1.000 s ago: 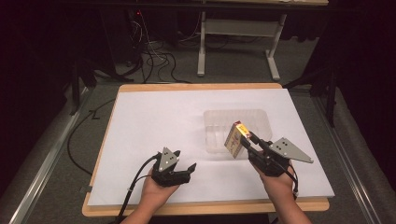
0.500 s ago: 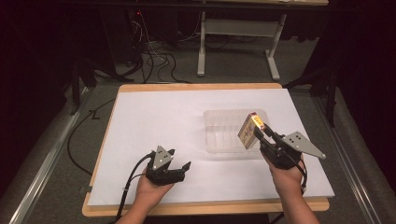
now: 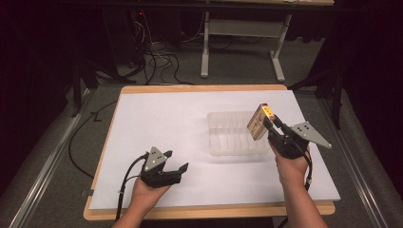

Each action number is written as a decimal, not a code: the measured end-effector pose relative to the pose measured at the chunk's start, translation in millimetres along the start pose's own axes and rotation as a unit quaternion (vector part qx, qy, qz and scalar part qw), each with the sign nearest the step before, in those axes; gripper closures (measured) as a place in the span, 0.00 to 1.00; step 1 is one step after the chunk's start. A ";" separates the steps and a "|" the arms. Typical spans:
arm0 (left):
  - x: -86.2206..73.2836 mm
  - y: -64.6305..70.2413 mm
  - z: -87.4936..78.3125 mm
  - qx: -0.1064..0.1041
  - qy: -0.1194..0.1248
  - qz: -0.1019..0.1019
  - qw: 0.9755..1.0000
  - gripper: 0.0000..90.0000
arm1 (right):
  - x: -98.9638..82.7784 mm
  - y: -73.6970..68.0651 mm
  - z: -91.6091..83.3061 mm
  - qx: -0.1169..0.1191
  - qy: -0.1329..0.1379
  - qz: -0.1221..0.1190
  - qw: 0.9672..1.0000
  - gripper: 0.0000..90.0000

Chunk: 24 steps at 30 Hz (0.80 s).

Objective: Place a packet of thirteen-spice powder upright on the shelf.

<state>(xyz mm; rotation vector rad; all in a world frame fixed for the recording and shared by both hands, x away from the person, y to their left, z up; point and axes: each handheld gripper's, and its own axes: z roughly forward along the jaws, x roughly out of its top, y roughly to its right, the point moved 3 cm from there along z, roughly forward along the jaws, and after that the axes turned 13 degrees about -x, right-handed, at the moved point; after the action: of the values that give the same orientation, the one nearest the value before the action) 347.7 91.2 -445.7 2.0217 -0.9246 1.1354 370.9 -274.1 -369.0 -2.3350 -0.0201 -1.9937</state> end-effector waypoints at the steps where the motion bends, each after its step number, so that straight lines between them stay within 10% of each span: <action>1: -0.1 0.2 0.5 0.001 0.001 -0.001 1.000 0.29 | -0.7 2.6 1.0 0.000 -0.001 0.001 1.000 0.76; 24: -2.0 0.0 3.0 0.010 -0.004 0.008 1.000 0.29 | -13.3 28.2 16.3 -0.070 -0.010 -0.008 0.997 0.76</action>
<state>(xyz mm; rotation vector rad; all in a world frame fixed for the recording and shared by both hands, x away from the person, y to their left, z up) 348.2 89.4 -448.8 2.0408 -0.9388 1.1499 386.5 -300.7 -386.0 -2.4468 0.1025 -2.0410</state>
